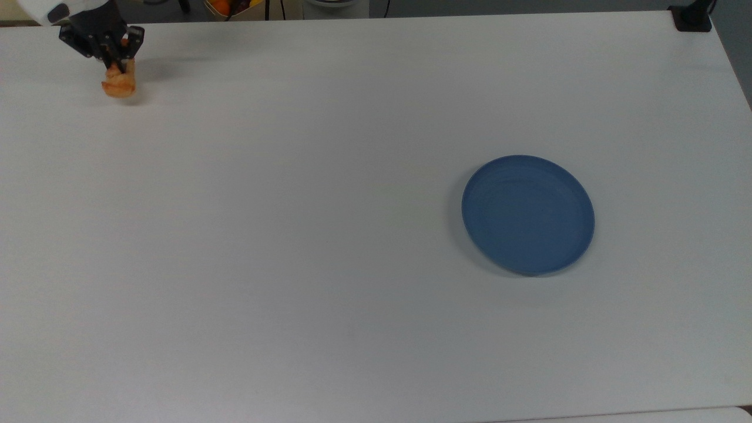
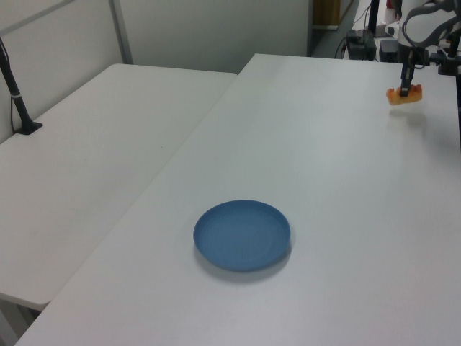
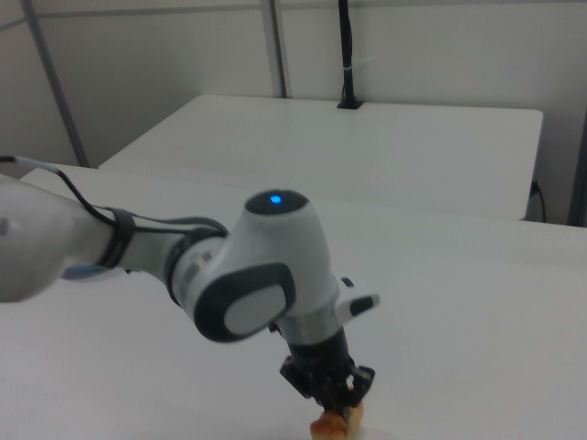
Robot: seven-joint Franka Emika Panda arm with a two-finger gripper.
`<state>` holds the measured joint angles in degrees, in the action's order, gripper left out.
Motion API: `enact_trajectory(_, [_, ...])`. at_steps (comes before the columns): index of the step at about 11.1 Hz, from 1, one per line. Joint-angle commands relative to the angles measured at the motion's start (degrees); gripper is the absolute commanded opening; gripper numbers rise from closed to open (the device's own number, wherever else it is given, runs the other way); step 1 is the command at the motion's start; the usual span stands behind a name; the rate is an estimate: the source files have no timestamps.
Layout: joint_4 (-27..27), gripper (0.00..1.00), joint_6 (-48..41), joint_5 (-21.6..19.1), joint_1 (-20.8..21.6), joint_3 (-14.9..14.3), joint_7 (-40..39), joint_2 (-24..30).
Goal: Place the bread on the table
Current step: 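Carry the bread away from the plate across the table, then lower the bread onto the bare table and open the gripper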
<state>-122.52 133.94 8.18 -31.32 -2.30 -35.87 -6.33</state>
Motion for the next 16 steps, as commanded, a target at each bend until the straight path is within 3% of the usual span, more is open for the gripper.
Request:
enact_trajectory(1, [1.74,0.20,3.78,-5.70,-0.32,0.46,-1.31,-3.77])
enact_trajectory(3, [2.98,0.21,3.87,-9.05,0.12,0.54,-1.31,-5.09])
enact_trajectory(4, [2.98,0.30,4.66,-9.06,0.47,0.54,-1.31,-5.70])
enact_trajectory(5, [2.98,0.46,5.45,-9.15,0.74,0.81,-0.96,-6.40])
enact_trajectory(6, [2.98,0.68,5.71,-9.15,0.82,0.89,-0.87,-6.85])
enact_trajectory(8, [2.98,0.93,5.72,-9.15,0.83,0.90,-0.87,-6.85])
enact_trajectory(9, [3.07,1.00,5.02,-9.15,0.83,0.90,-0.87,-6.59])
enact_trajectory(11, [3.68,1.00,3.45,-9.15,0.74,0.90,-0.61,-5.54])
enact_trajectory(13, [9.37,1.00,-5.83,-9.15,0.91,1.24,0.35,-5.01])
enact_trajectory(16, [15.89,1.00,-12.46,-8.97,5.55,3.97,13.23,-3.78])
